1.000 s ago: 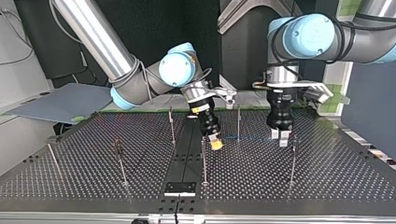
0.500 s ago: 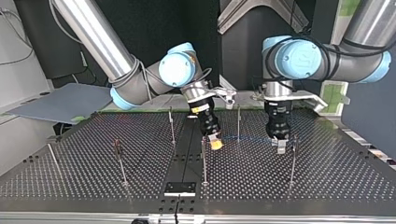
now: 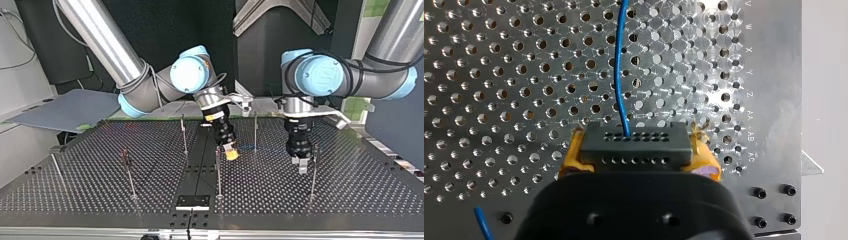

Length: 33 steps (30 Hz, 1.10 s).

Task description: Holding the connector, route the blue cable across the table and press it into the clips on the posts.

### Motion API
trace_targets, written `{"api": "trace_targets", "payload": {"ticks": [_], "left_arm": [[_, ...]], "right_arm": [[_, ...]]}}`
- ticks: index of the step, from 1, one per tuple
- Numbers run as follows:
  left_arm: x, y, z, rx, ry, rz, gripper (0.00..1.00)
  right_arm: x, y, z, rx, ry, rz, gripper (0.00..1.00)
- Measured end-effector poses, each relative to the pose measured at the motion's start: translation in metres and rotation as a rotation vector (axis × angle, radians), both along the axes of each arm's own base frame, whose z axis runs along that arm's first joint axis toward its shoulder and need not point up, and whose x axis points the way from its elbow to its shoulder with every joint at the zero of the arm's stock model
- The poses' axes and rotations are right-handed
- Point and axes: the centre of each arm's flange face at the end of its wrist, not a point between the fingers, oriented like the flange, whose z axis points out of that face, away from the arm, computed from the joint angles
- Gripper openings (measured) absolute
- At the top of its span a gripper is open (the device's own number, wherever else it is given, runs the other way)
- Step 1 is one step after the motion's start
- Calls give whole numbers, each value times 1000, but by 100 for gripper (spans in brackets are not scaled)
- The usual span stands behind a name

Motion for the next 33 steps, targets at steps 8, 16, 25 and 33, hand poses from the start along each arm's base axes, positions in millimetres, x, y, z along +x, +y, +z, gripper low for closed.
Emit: {"api": "trace_targets", "payload": {"ticks": [8,16,25,33], "left_arm": [[1,0,0,-30,1,-23,43],[1,1,0,-67,0,-32,0],[-4,1,-6,-74,33,-11,0],[-17,-5,-30,-45,87,-4,0]], "right_arm": [[0,0,0,3,0,1,0],[0,0,0,6,-1,1,0],[-1,1,-3,15,6,0,0],[-1,5,-12,38,32,2,0]]}}
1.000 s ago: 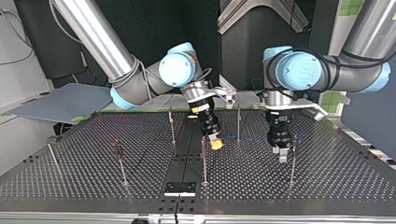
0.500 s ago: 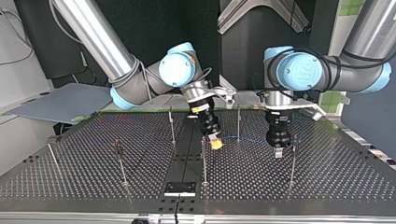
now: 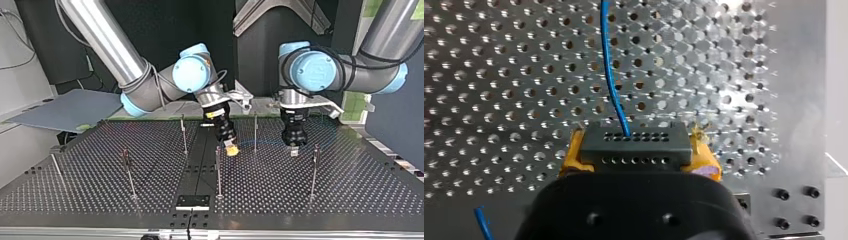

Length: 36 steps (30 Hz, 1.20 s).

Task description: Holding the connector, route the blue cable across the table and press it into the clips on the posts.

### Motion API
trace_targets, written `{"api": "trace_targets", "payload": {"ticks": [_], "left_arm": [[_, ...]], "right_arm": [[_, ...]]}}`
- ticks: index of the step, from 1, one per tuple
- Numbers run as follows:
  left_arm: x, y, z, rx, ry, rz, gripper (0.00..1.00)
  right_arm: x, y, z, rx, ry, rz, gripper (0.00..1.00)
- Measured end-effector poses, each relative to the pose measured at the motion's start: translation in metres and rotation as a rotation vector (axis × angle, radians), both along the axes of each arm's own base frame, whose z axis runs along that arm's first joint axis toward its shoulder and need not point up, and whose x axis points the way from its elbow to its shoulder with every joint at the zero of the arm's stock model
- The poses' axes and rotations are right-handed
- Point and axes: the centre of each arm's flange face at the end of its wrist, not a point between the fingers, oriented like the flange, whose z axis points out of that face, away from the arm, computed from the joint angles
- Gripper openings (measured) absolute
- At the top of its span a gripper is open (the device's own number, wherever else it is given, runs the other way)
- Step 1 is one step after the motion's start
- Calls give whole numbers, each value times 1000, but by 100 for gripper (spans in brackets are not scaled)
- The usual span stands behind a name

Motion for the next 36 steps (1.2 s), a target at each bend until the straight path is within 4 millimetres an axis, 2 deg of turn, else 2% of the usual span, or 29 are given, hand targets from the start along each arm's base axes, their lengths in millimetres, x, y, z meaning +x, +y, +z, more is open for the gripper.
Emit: {"api": "trace_targets", "payload": {"ticks": [17,26,36], "left_arm": [[-24,-7,-59,-22,13,-19,0],[-35,-8,-119,-32,93,-17,0],[-57,-4,-175,-36,192,-9,0]], "right_arm": [[-19,12,-67,88,107,-8,0],[-28,17,-90,120,142,-12,0],[-36,15,-131,160,202,-11,0]]}}
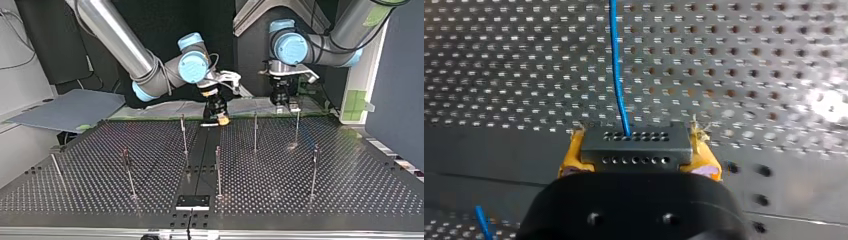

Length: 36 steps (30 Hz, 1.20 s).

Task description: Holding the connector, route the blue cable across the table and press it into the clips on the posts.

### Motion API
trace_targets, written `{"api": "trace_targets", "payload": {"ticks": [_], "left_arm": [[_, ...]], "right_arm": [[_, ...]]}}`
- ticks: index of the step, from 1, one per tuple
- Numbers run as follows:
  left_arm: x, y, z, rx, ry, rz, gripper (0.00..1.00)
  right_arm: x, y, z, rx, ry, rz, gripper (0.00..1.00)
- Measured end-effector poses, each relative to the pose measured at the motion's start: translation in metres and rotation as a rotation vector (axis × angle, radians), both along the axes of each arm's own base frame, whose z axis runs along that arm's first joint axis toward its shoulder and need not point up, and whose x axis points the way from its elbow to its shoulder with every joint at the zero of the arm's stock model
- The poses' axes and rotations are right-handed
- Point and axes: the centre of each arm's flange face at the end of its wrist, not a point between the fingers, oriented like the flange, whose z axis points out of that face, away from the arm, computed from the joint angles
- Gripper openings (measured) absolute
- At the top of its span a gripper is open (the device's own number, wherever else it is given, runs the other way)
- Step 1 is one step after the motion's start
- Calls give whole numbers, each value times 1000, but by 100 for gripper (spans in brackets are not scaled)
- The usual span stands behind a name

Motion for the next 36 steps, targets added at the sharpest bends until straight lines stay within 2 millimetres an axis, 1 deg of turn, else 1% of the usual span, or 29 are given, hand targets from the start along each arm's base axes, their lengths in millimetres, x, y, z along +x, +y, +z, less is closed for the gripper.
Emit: {"api": "trace_targets", "payload": {"ticks": [3,7,11,18,25,29,32,36], "left_arm": [[-6,0,-11,-3,20,-10,0],[-5,-2,-23,-9,25,-29,0],[-1,-4,-25,-23,5,-53,0],[6,-6,-26,-49,-24,-80,0],[19,-4,-42,-51,-10,-75,0],[25,-2,-45,-52,-12,-70,0],[29,0,-44,-58,-20,-73,0],[35,2,-42,-66,-37,-76,0]], "right_arm": [[1,-1,-18,16,19,6,0],[1,-2,-33,30,33,8,0],[0,-6,-37,32,34,3,0],[-4,-17,-37,23,16,-11,0],[-5,-23,-38,19,1,-4,0],[-5,-24,-39,18,-2,0,0],[-6,-26,-43,21,0,-2,0],[-9,-32,-55,34,3,-7,0]]}}
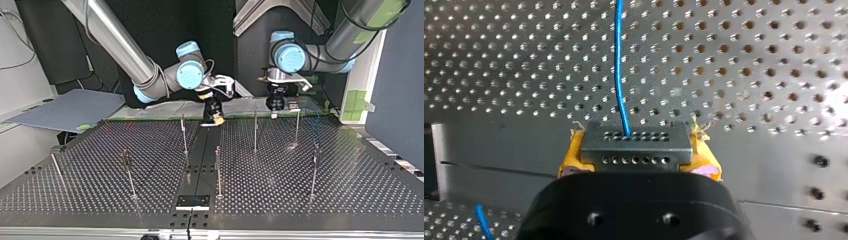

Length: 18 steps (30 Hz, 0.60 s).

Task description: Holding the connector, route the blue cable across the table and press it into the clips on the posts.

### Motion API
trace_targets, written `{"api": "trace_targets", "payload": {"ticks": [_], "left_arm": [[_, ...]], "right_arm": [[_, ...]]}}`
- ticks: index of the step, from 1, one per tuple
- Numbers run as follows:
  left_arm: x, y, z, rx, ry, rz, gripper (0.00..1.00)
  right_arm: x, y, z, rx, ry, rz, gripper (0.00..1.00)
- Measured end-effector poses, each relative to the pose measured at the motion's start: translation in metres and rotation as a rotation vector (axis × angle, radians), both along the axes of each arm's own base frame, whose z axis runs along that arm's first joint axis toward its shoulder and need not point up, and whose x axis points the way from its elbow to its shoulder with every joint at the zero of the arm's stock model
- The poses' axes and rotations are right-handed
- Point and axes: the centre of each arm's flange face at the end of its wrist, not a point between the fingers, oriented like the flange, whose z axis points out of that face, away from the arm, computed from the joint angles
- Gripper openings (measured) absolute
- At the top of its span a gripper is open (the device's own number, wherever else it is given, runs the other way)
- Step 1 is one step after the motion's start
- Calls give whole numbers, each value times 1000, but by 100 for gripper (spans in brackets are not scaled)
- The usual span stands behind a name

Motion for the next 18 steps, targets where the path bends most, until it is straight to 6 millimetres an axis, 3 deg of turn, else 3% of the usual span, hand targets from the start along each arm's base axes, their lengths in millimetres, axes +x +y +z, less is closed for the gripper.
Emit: {"api": "trace_targets", "payload": {"ticks": [12,18], "left_arm": [[33,4,-15,-3,3,1,0],[52,9,-9,-5,-12,11,0]], "right_arm": [[-15,-27,-6,7,-13,-33,0],[-21,-37,-4,4,-22,-36,0]]}}
